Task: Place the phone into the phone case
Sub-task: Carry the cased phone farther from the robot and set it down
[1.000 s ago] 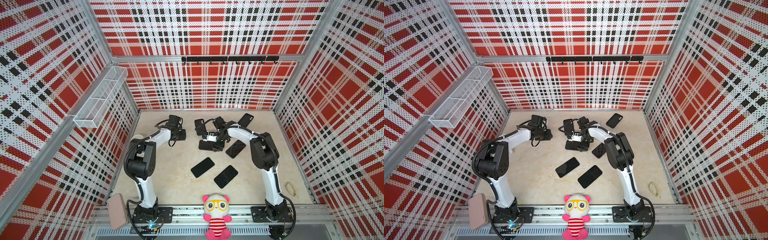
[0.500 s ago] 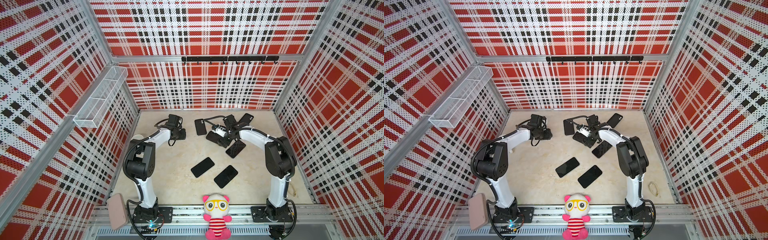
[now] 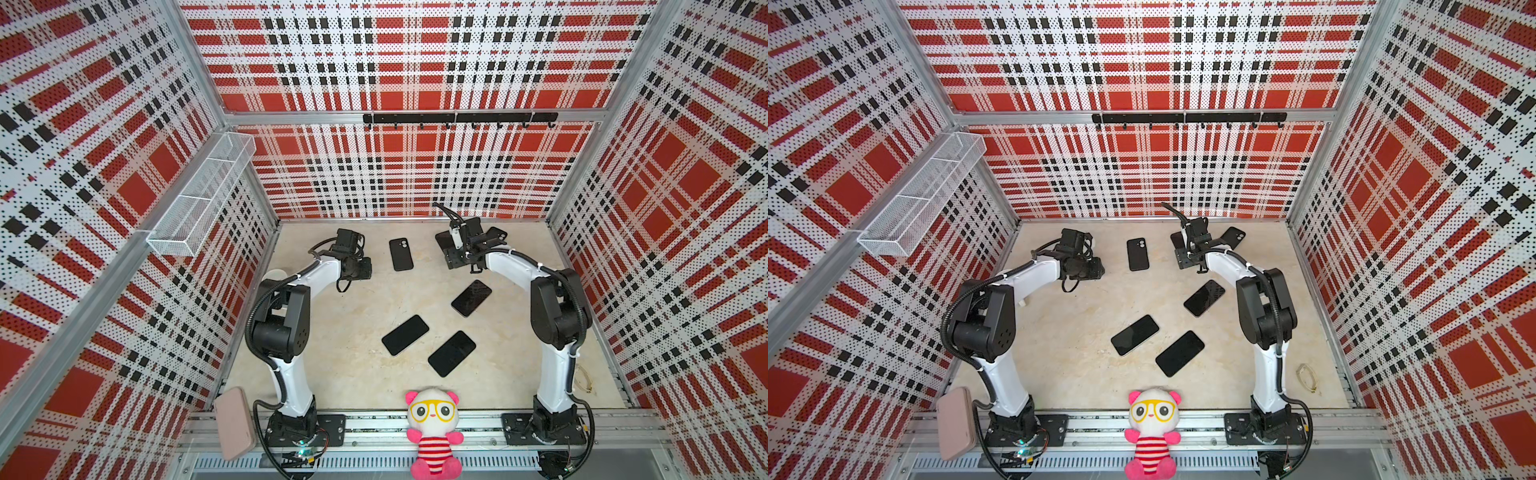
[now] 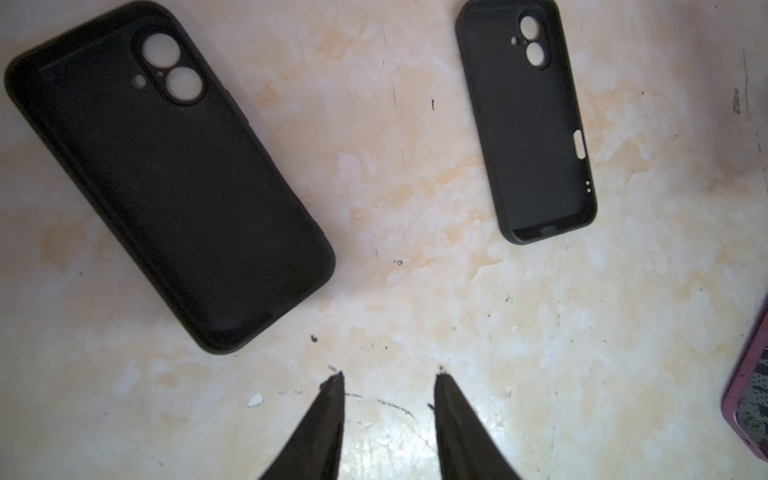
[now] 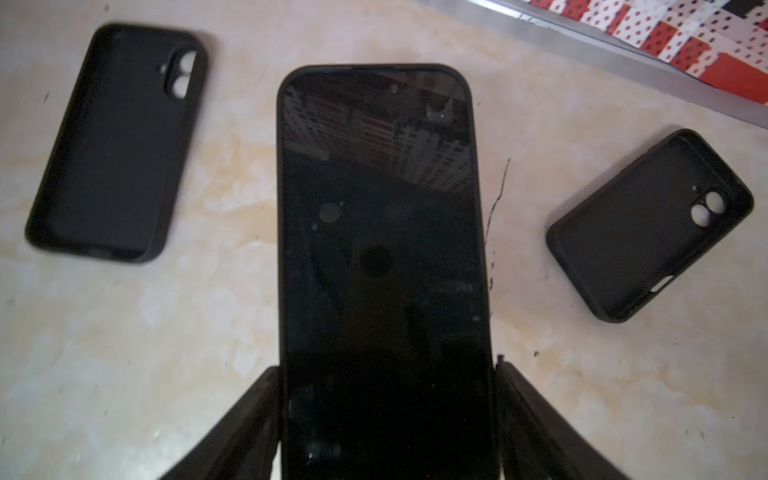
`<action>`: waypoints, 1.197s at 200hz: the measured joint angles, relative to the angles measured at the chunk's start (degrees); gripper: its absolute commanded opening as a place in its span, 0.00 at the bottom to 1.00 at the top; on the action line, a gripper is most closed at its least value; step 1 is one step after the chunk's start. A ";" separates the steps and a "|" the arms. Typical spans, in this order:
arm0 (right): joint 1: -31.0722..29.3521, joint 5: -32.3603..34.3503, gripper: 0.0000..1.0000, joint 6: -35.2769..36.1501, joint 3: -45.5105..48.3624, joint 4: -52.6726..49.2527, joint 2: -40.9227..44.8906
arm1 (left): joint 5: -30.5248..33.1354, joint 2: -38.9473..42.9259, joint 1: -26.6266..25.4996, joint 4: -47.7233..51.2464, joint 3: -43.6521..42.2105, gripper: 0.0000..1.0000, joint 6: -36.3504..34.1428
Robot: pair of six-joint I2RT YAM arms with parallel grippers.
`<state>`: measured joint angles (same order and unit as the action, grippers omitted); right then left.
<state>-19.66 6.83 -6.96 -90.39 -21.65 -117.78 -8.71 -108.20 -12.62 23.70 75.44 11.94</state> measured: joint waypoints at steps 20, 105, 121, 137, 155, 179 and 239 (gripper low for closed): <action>0.28 1.64 0.59 -5.86 -2.19 1.62 -3.23 | 0.00 0.00 0.00 0.00 0.00 0.40 0.00; 0.35 3.30 0.79 -13.79 -9.01 1.66 -14.03 | -0.09 0.00 0.00 0.00 0.00 0.40 0.00; 0.35 3.34 0.86 -13.92 -9.51 1.46 -14.03 | -0.09 0.00 0.00 -0.02 0.00 0.40 0.00; 0.35 3.39 0.93 -13.94 -10.08 1.51 -14.03 | -0.13 0.00 0.00 0.00 0.00 0.40 0.00; 0.35 3.39 1.00 -13.86 -10.64 1.46 -14.03 | -0.15 0.00 0.00 0.00 0.00 0.40 0.00; 0.35 3.54 1.00 -13.75 -10.82 1.40 -14.03 | -0.22 0.00 0.00 -0.02 0.00 0.40 0.00; 0.39 6.58 1.00 -15.30 -8.85 -0.63 -9.88 | -0.26 0.00 0.00 0.00 0.00 0.40 0.00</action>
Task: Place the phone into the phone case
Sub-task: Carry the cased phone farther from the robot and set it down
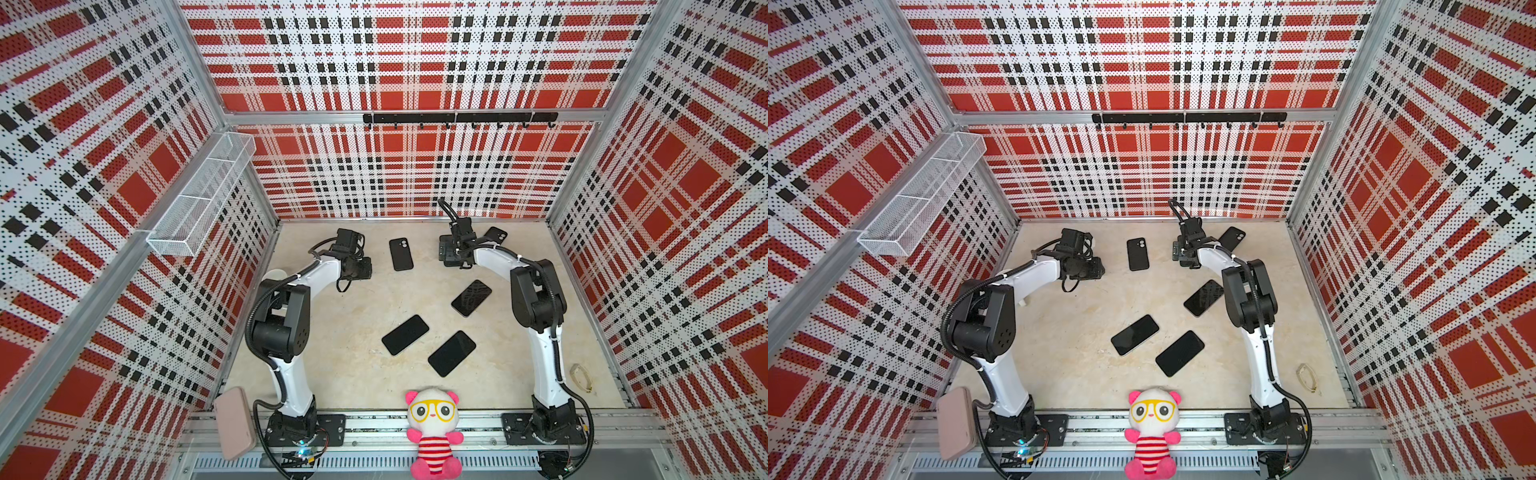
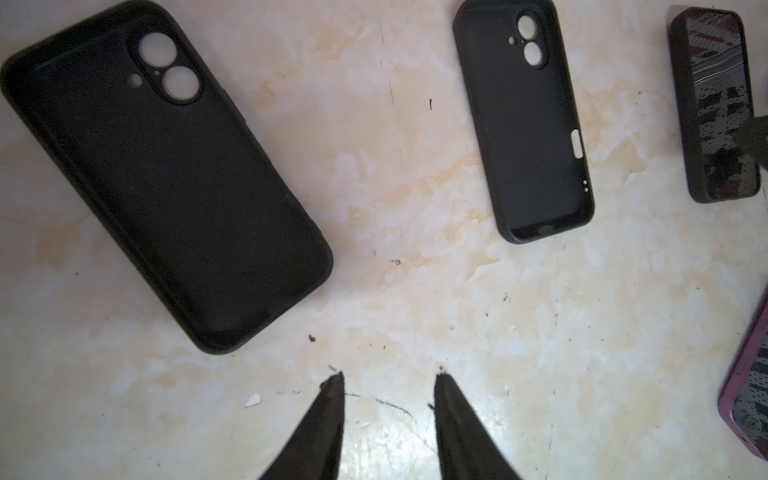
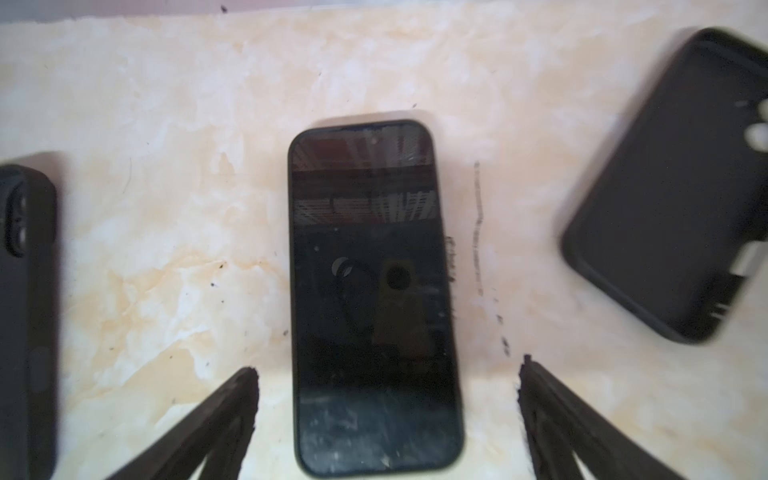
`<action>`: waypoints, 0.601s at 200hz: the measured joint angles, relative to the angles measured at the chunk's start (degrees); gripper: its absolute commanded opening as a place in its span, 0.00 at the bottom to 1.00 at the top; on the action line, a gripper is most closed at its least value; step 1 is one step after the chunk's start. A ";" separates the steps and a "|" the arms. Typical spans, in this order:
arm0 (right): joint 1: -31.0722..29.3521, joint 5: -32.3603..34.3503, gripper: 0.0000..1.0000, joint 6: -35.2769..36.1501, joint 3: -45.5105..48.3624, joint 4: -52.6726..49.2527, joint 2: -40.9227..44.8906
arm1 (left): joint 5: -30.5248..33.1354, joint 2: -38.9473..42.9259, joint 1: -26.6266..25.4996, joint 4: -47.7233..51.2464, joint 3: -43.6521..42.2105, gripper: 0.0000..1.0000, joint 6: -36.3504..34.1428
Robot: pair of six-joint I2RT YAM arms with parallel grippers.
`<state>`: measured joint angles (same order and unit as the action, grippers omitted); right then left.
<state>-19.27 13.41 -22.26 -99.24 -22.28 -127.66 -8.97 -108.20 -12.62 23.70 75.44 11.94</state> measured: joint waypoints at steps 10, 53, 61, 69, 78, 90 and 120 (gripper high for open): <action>0.13 1.09 1.00 -0.39 0.76 -0.68 1.92 | 0.00 0.00 0.00 0.00 0.00 0.40 0.00; 3.98 3.50 0.96 -2.38 5.18 -1.60 9.75 | 0.02 0.02 -0.44 0.00 0.00 0.40 0.00; 5.53 3.28 0.95 -2.93 6.03 -1.55 10.51 | 0.02 0.04 -0.55 0.00 0.00 0.40 0.00; 7.13 2.93 0.94 -3.43 6.82 -1.49 10.93 | 0.04 0.09 -0.63 0.00 0.00 0.40 0.00; 9.07 2.38 0.93 -3.74 7.56 -1.40 11.02 | 0.24 0.20 -1.07 0.02 0.00 0.40 -0.02; 11.23 1.42 0.91 -4.13 8.41 -1.38 10.93 | 0.28 0.52 -1.81 0.07 0.00 0.40 -0.02; 15.34 0.22 0.85 -5.07 7.21 -1.42 8.83 | 0.26 1.33 -3.45 0.09 0.00 0.41 -0.02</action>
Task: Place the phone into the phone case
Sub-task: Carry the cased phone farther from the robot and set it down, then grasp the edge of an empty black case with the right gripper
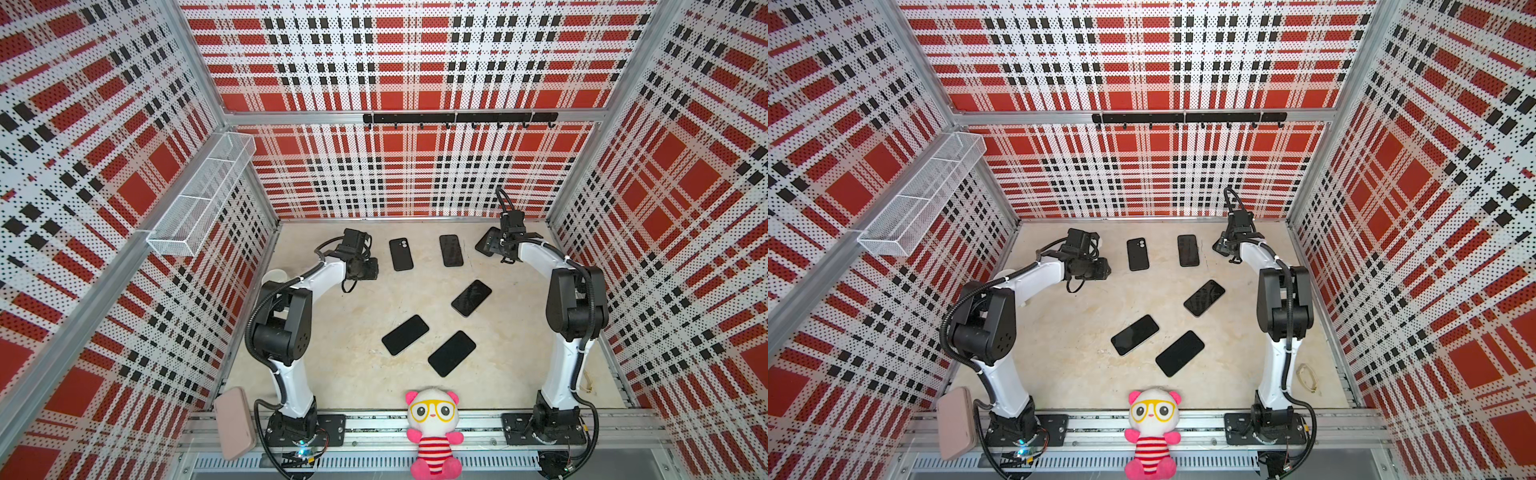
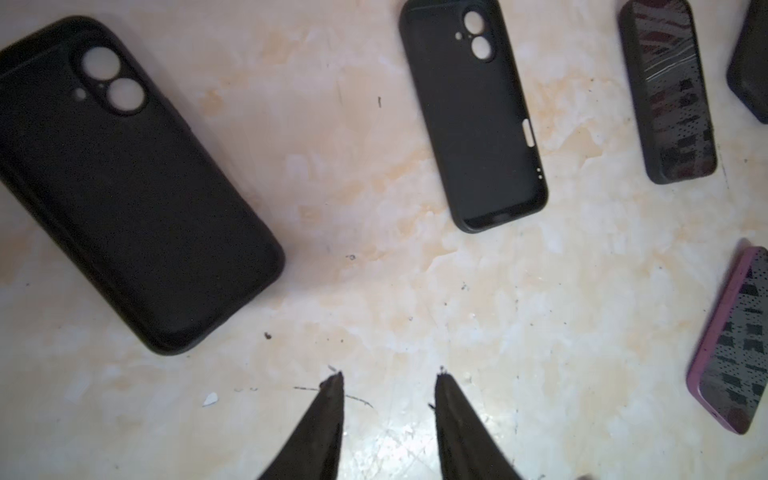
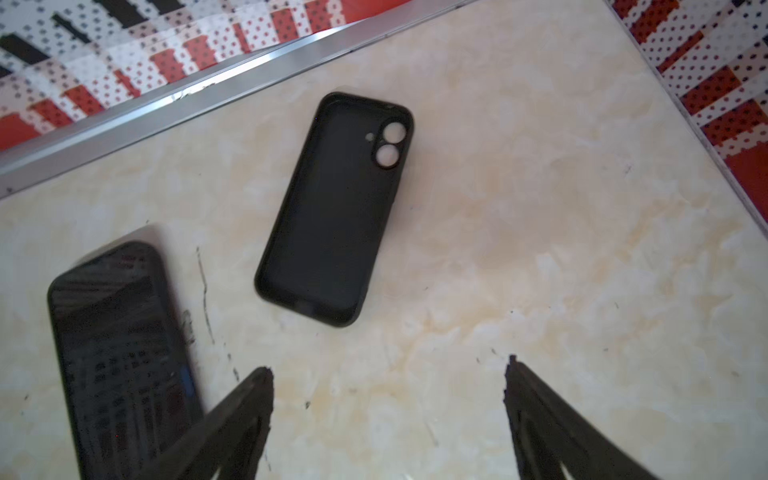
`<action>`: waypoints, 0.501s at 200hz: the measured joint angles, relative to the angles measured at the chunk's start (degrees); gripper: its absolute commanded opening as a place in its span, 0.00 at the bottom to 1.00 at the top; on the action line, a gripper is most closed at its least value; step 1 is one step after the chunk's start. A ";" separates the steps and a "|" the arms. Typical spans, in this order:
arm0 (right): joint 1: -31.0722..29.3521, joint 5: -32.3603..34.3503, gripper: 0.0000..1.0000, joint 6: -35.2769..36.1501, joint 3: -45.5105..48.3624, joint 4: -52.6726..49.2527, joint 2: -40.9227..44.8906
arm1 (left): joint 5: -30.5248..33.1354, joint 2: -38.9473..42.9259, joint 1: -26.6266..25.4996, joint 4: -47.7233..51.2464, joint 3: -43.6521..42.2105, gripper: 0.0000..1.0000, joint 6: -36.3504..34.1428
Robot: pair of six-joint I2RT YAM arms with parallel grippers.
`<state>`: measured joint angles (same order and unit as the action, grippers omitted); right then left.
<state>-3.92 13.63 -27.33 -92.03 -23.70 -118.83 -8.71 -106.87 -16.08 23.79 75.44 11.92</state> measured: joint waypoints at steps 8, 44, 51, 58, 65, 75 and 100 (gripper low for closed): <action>0.42 -0.15 0.84 -0.63 -1.29 -0.15 -1.20 | 0.00 0.00 -0.33 0.00 0.00 0.41 0.00; 0.72 -1.03 0.80 -1.81 -8.55 -1.40 -7.34 | 0.07 0.00 -0.79 0.15 0.00 0.48 -0.07; 0.72 -1.11 0.79 -1.95 -9.88 -1.90 -8.39 | 0.09 0.00 -0.79 0.20 0.00 0.51 -0.13; 0.72 -1.25 0.79 -2.10 -10.97 -2.27 -9.33 | 0.11 0.00 -0.79 0.22 0.00 0.55 -0.20; 0.72 -1.29 0.78 -2.19 -11.80 -2.69 -10.08 | 0.13 0.00 -0.79 0.24 0.00 0.59 -0.26; 0.72 -1.42 0.76 -2.40 -12.85 -3.23 -11.15 | 0.15 0.00 -0.79 0.26 0.00 0.64 -0.26; 0.76 -1.51 0.71 -2.73 -13.84 -3.82 -12.90 | 0.13 0.00 -0.79 0.31 0.00 0.79 -0.33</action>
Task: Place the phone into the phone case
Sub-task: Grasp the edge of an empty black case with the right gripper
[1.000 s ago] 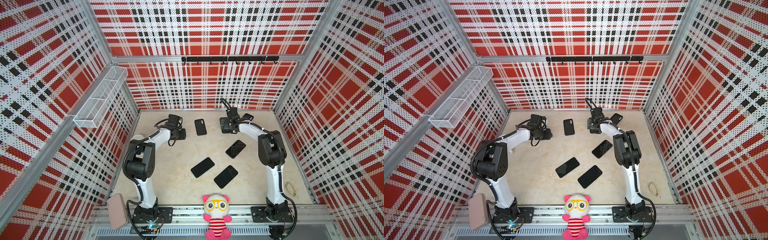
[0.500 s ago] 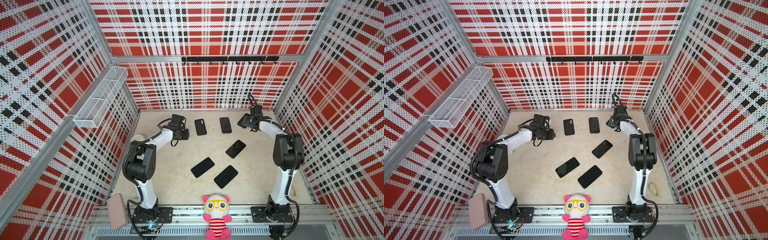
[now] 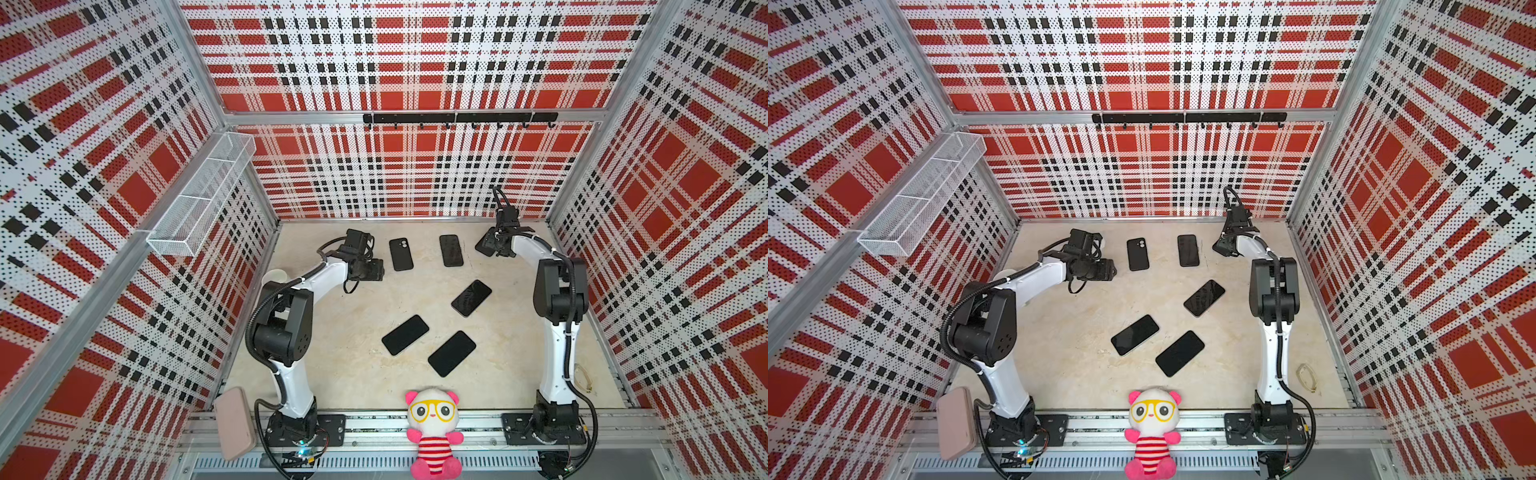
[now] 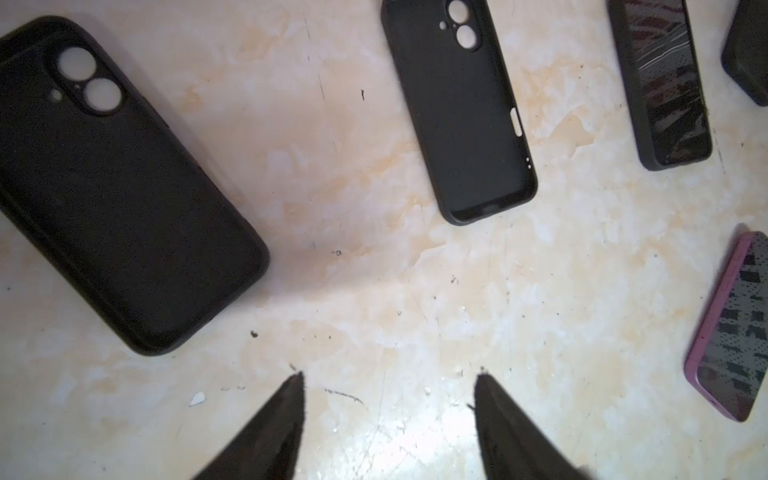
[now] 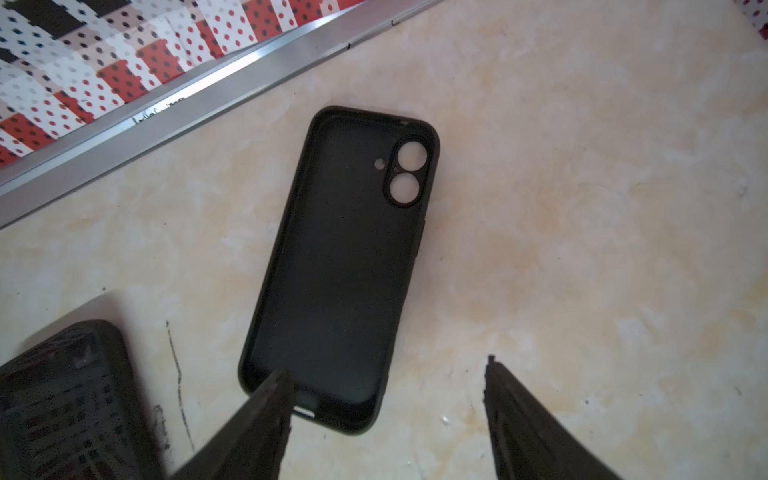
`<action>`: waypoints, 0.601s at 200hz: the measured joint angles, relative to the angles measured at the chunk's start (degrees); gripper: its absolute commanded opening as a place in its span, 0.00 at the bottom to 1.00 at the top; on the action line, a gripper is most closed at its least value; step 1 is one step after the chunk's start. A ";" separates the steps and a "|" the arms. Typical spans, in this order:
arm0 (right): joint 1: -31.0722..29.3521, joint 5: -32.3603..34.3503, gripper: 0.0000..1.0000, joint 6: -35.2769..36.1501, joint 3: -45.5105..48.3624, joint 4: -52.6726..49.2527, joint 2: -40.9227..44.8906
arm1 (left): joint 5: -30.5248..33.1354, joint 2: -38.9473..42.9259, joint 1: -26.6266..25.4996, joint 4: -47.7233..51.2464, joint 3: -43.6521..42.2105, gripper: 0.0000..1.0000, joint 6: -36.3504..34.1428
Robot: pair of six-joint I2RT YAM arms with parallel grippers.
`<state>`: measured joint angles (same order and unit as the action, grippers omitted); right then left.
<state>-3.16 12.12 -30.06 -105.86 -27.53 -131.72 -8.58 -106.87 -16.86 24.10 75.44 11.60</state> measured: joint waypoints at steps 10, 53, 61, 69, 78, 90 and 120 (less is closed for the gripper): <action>0.07 -0.31 0.68 -0.17 -0.17 -0.33 -0.59 | 0.02 0.00 0.00 0.00 0.00 0.83 0.09; 0.39 -1.36 0.53 -0.48 -1.95 -1.81 -3.67 | -0.02 0.00 0.02 0.00 0.00 0.93 0.02; 0.39 -1.44 0.49 -0.70 -1.97 -2.03 -3.96 | 0.00 0.00 0.02 0.00 0.00 0.94 -0.02; 0.39 -1.40 0.46 -0.63 -1.99 -2.01 -4.04 | 0.00 0.00 0.04 0.00 0.00 0.94 -0.02; 0.46 -1.68 0.42 -0.68 -2.01 -2.10 -4.04 | 0.00 0.00 0.04 0.00 0.00 0.94 -0.02; 0.57 -1.79 0.37 -0.79 -2.01 -2.16 -4.04 | 0.00 0.00 0.04 -0.02 0.00 0.94 -0.02; 0.76 -1.95 0.28 -0.87 -2.01 -2.25 -4.04 | 0.00 0.00 0.04 0.00 0.00 0.94 -0.02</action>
<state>-2.39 10.17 -30.94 -107.87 -29.78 -135.76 -8.58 -106.87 -16.82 24.10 75.44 11.57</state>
